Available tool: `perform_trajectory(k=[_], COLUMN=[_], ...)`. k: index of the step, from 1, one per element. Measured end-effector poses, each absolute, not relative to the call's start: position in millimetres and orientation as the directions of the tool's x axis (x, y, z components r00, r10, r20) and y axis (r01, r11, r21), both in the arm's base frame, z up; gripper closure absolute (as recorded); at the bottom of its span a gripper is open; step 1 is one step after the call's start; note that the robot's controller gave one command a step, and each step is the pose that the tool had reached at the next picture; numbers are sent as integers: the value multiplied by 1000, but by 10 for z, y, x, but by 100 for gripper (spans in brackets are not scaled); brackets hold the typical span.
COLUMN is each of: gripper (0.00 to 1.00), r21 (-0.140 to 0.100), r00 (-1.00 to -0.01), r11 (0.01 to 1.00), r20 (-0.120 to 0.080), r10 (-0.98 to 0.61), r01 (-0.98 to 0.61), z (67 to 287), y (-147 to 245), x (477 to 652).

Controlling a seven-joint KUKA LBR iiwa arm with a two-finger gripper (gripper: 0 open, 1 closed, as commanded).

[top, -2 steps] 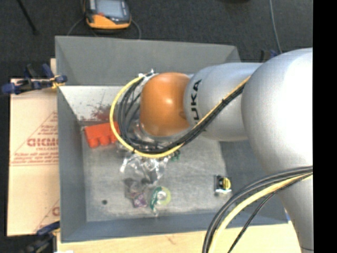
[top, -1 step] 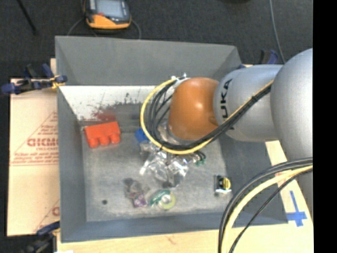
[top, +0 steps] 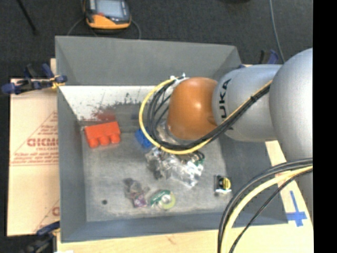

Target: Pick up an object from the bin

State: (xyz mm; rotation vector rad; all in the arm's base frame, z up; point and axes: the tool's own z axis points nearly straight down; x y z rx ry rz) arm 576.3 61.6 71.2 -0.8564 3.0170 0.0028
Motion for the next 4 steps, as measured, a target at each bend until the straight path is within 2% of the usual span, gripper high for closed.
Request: perform_trajectory(k=[1,2,3,4], gripper=[0,0,0,100], r21=[1,1,-3,-2], r00=[-851,-881,-568,-571], r11=[851,881,568,571], r20=[-5,-3,-6,-6], r10=[-524,-474,-823,-821], r01=[-524,-474,-823,-821], z=[709,732,707,705], y=[615,680,1184,1178], x=[5759,4903,4838,4836])
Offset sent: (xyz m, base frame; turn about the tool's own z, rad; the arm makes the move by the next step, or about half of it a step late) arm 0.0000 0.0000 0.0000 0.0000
